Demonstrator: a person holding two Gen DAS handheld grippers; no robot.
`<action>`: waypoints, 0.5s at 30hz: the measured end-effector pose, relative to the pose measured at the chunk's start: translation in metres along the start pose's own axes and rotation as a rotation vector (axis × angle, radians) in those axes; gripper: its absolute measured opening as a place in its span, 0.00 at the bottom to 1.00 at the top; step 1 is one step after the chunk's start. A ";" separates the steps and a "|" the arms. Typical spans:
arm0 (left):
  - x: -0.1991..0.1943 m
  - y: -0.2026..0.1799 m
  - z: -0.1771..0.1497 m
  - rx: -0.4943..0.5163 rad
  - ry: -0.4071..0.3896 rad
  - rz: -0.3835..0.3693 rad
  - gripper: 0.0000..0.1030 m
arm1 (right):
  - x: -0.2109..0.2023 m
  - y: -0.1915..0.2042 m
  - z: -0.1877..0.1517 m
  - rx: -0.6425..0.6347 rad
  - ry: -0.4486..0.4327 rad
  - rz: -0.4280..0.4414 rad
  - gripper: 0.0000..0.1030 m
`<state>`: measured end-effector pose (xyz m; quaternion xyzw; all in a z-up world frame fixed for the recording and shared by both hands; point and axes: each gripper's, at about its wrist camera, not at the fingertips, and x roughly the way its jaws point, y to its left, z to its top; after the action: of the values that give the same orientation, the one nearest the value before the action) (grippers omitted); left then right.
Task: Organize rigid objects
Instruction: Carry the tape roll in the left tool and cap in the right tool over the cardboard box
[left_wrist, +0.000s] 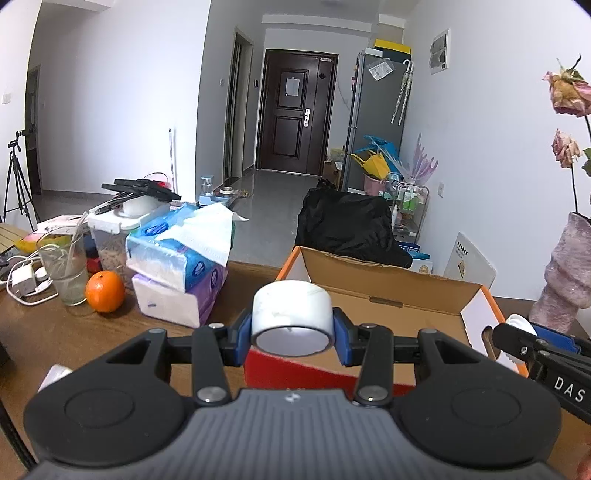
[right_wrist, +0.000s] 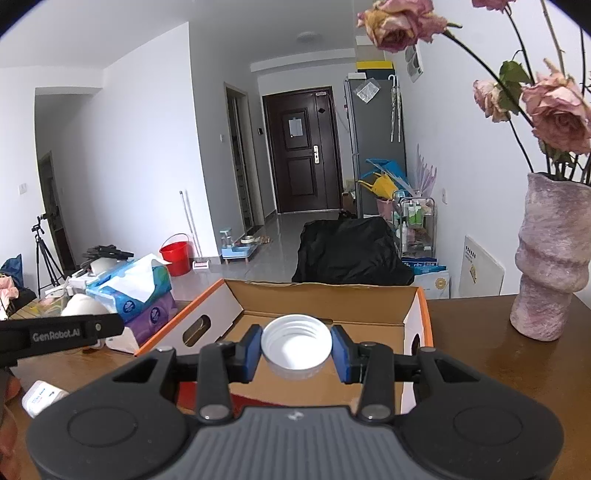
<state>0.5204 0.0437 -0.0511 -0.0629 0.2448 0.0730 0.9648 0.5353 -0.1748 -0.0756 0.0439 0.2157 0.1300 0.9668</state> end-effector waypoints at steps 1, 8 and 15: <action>0.005 0.000 0.002 0.002 0.002 0.000 0.43 | 0.004 0.000 0.001 -0.003 0.003 0.001 0.38; 0.033 -0.008 0.007 0.038 0.008 -0.002 0.43 | 0.029 -0.003 0.007 -0.023 0.031 -0.001 0.38; 0.062 -0.022 0.009 0.079 0.022 -0.015 0.43 | 0.057 -0.010 0.010 -0.035 0.073 -0.014 0.38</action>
<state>0.5821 0.0308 -0.0715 -0.0272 0.2578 0.0553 0.9642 0.5912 -0.1697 -0.0913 0.0208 0.2489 0.1287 0.9597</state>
